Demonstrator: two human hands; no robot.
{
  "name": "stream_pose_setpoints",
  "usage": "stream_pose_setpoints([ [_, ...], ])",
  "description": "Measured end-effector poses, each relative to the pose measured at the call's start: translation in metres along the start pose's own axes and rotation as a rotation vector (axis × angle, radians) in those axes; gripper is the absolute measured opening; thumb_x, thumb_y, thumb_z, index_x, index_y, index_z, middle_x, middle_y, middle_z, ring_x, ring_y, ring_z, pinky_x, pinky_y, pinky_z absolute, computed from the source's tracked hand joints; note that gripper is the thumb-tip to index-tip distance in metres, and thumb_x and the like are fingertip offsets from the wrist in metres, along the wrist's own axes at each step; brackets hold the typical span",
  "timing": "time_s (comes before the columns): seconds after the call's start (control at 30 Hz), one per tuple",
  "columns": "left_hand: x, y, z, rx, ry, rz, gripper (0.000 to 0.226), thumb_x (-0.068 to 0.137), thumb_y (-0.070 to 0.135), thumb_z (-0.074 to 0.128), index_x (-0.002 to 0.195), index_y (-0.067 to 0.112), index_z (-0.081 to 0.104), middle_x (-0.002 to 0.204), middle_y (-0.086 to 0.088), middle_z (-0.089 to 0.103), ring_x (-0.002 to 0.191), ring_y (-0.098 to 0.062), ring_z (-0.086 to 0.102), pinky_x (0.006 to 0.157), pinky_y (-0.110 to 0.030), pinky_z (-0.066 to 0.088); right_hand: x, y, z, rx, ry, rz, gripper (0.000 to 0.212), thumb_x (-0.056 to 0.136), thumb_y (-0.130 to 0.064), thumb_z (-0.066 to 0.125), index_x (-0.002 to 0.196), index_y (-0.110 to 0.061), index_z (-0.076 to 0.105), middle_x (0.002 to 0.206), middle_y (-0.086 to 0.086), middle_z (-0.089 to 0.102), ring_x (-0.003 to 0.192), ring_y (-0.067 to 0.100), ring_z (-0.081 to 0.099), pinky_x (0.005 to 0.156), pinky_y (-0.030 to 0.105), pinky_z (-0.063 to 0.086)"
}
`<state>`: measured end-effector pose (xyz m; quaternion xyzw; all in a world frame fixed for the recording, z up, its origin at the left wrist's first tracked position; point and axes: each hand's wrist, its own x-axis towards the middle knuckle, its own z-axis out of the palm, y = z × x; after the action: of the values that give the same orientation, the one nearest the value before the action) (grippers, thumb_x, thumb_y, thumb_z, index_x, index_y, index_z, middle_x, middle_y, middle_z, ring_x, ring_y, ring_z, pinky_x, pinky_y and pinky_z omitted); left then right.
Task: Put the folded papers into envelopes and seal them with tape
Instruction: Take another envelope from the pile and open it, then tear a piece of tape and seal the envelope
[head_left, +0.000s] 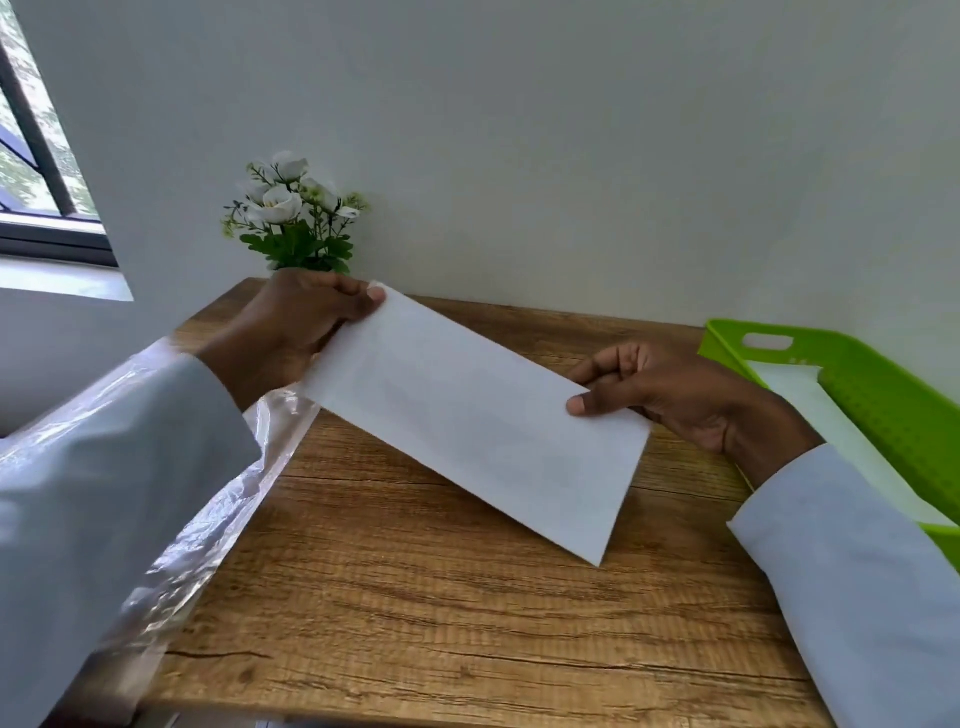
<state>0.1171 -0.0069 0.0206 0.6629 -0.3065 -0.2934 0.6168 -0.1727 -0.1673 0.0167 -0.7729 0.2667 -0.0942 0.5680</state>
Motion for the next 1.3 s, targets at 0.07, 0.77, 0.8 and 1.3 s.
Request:
stream_pose_setpoints([
  [0.07, -0.001, -0.002, -0.016, -0.014, -0.005, 0.008, 0.023, 0.083, 0.012, 0.071, 0.102, -0.001, 0.067, 0.095, -0.010, 0.068, 0.084, -0.022, 0.066, 0.073, -0.032, 0.059, 0.003, 0.000, 0.000, 0.022, 0.096, -0.013, 0.030, 0.062, -0.016, 0.083, 0.091, -0.011, 0.077, 0.095, 0.011, 0.078, 0.084, 0.020, 0.074, 0.073, 0.029, 0.060],
  [0.77, -0.020, -0.043, -0.113, 0.413, -0.127, -0.093, 0.021, 0.070, -0.005, 0.077, 0.090, 0.001, 0.072, 0.072, -0.006, 0.074, 0.067, -0.017, 0.072, 0.059, -0.024, 0.060, 0.039, 0.002, 0.049, -0.202, 0.233, 0.117, 0.021, 0.071, 0.000, 0.084, 0.087, -0.003, 0.072, 0.065, 0.001, 0.073, 0.054, 0.007, 0.068, 0.049, 0.017, 0.051],
  [0.8, -0.020, -0.044, -0.115, 0.421, -0.128, -0.087, 0.021, 0.071, -0.004, 0.078, 0.090, 0.001, 0.072, 0.071, -0.005, 0.074, 0.065, -0.016, 0.072, 0.058, -0.023, 0.059, 0.041, 0.000, 0.050, -0.259, 0.218, 0.133, 0.021, 0.070, -0.003, 0.085, 0.087, -0.006, 0.073, 0.070, 0.002, 0.074, 0.059, 0.009, 0.069, 0.053, 0.021, 0.054],
  [1.3, 0.043, -0.031, -0.061, 1.126, 0.061, 0.382, 0.007, 0.081, 0.011, 0.068, 0.079, 0.015, 0.074, 0.078, 0.000, 0.071, 0.068, -0.016, 0.062, 0.053, -0.027, 0.048, 0.172, -0.063, 0.114, -0.314, 0.288, -0.334, 0.007, 0.080, -0.012, 0.081, 0.084, -0.009, 0.076, 0.076, 0.001, 0.072, 0.068, 0.009, 0.066, 0.070, 0.029, 0.059],
])
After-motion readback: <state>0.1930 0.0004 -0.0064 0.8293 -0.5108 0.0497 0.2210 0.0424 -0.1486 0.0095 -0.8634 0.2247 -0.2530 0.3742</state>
